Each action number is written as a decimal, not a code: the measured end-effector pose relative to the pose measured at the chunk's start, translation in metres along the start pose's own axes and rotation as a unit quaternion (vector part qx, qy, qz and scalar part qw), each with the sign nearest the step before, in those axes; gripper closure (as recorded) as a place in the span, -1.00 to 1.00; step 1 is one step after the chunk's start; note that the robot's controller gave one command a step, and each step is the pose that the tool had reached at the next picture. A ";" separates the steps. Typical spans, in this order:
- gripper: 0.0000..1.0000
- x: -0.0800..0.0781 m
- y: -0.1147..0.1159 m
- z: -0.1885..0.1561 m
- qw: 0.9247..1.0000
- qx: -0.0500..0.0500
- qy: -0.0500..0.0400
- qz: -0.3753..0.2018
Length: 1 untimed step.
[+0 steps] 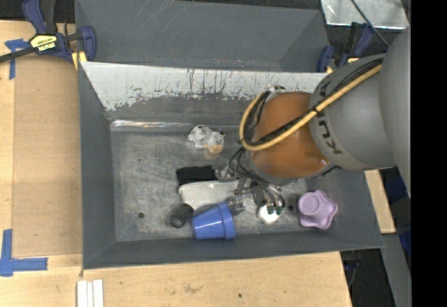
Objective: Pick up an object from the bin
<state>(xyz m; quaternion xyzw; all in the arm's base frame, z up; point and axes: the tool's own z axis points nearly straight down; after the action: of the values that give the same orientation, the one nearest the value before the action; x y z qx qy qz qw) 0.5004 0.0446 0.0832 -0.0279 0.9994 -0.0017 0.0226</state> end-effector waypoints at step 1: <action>1.00 0.000 0.000 0.000 1.000 0.000 0.000 0.000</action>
Offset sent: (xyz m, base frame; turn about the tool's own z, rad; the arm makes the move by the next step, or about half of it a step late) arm 0.0076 -0.0058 0.2034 -0.2169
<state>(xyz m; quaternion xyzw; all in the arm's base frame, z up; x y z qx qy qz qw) 0.5004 0.0446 0.0832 -0.0280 0.9994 -0.0017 0.0226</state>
